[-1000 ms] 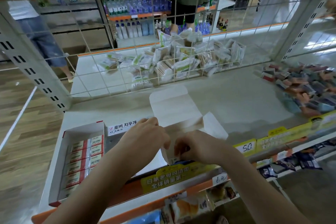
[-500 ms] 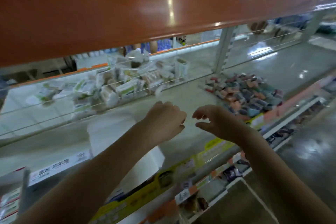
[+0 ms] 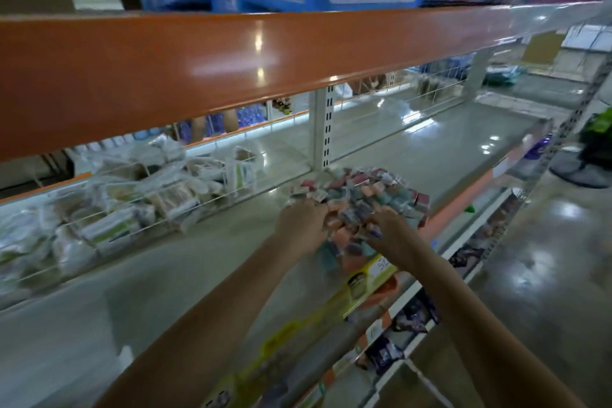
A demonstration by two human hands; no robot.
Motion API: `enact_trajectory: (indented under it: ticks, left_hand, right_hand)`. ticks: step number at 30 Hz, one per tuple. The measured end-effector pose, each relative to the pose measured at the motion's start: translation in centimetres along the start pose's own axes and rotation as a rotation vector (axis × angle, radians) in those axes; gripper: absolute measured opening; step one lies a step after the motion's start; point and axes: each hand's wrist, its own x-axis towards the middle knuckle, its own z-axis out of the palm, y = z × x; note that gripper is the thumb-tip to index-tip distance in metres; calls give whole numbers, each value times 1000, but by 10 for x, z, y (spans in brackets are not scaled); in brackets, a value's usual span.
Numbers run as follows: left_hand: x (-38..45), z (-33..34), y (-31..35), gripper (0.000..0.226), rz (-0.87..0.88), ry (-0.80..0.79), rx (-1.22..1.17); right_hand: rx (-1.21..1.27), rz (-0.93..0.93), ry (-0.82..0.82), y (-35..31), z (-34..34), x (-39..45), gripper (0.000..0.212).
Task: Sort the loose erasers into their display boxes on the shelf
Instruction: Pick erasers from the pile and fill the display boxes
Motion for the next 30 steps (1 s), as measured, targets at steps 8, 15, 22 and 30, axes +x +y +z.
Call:
enact_trajectory:
  ticks: [8, 15, 22, 30]
  left_hand:
    - [52, 31, -5, 27, -263, 26, -112]
    - [63, 53, -5, 30, -279, 134, -180]
    - [58, 53, 5, 28, -258, 205, -190]
    - [21, 34, -2, 20, -426, 220, -768]
  right_hand:
    - [-76, -31, 107, -9, 16, 29, 39]
    - [-82, -11, 181, 0, 33, 37, 39]
    - [45, 4, 242, 6, 37, 31, 36]
    - [248, 16, 249, 3, 34, 22, 34]
